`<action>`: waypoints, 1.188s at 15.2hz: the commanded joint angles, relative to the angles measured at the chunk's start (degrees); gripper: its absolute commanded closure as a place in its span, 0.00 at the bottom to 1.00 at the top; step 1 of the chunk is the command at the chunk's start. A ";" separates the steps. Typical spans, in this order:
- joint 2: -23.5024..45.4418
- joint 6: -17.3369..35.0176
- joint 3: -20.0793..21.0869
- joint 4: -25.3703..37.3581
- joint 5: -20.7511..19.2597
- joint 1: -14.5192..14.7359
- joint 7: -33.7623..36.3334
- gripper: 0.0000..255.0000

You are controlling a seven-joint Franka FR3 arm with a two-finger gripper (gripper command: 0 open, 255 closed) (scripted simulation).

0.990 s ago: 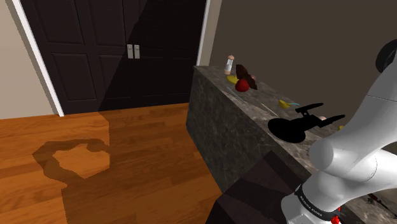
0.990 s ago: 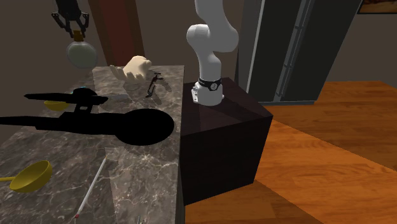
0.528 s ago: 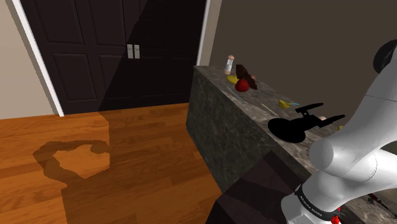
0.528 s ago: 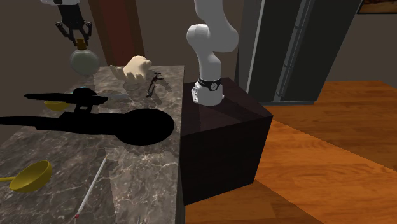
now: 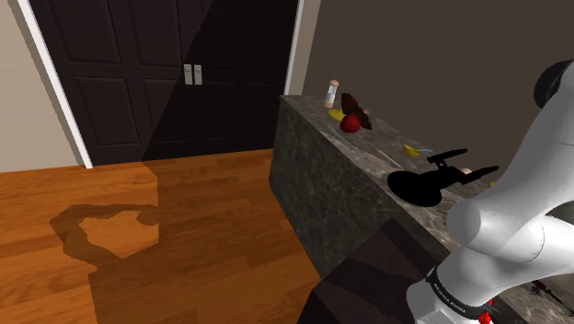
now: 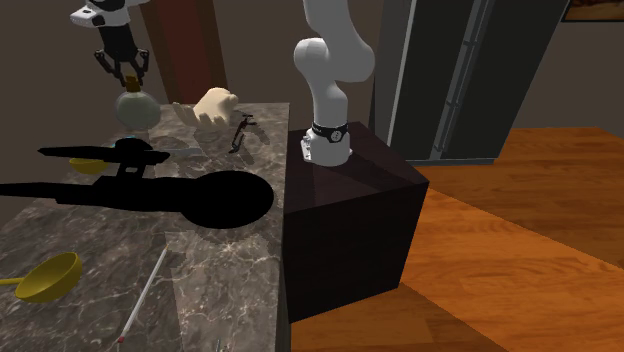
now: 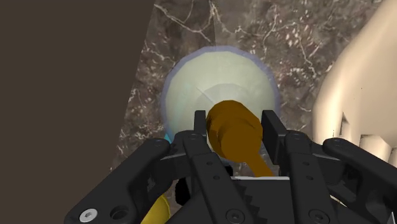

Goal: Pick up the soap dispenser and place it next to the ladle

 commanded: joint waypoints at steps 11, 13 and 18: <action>2.54 4.10 2.04 -2.48 2.86 -1.68 -1.57 1.00; 2.55 4.10 2.03 -2.48 2.86 -1.67 -1.57 1.00; 2.81 3.93 2.20 -2.12 3.06 -1.95 -1.69 0.00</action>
